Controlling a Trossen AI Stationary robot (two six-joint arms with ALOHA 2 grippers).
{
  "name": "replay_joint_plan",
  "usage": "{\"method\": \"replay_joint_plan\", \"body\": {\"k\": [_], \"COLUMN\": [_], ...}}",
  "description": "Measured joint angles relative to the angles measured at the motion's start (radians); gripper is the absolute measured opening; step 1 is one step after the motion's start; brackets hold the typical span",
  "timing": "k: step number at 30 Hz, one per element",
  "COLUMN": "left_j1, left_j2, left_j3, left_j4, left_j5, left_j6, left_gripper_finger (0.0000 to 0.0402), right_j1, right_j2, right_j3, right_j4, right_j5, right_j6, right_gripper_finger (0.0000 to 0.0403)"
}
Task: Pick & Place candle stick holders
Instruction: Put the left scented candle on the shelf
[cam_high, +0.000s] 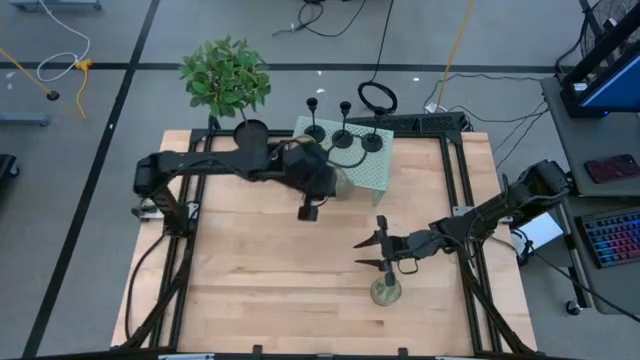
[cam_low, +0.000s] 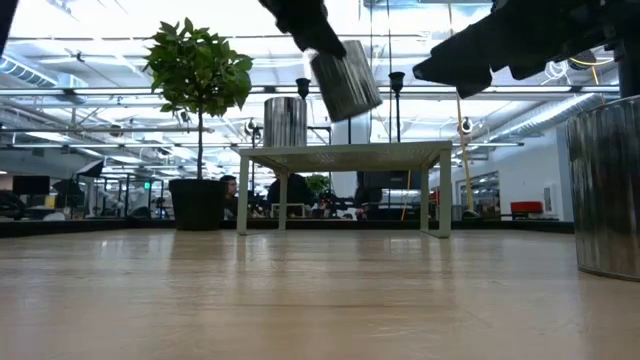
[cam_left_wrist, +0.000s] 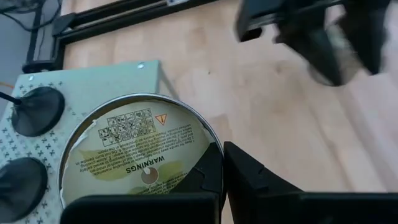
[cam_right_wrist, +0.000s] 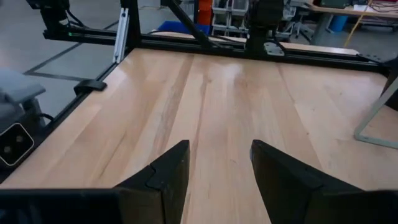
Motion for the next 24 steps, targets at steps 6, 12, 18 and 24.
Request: {"method": "replay_joint_plan", "body": {"k": [6,12,18,24], "left_j1": [0.053,0.088,0.134,0.165], "left_j2": [0.071,0.108,0.156,0.188], "left_j3": [0.078,0.166,0.218,0.219], "left_j4": [-0.021,-0.097,-0.152,-0.153], "left_j5": [-0.080,-0.062,-0.068,-0.019], "left_j6": [0.072,0.078,0.047,0.046], "left_gripper_finger": [0.0004,0.0004,0.0003,0.0004], "right_j1": [0.000,-0.007,-0.008,-0.009], "right_j2": [0.000,0.000,0.000,0.000], "right_j3": [0.000,0.000,0.000,0.000], "right_j4": [-0.003,-0.009,-0.013,-0.016], "right_j5": [0.000,0.001,0.001,0.000], "right_j6": [0.000,0.000,0.000,0.000], "right_gripper_finger": [0.0164,0.0164,0.0164,0.0164]}}
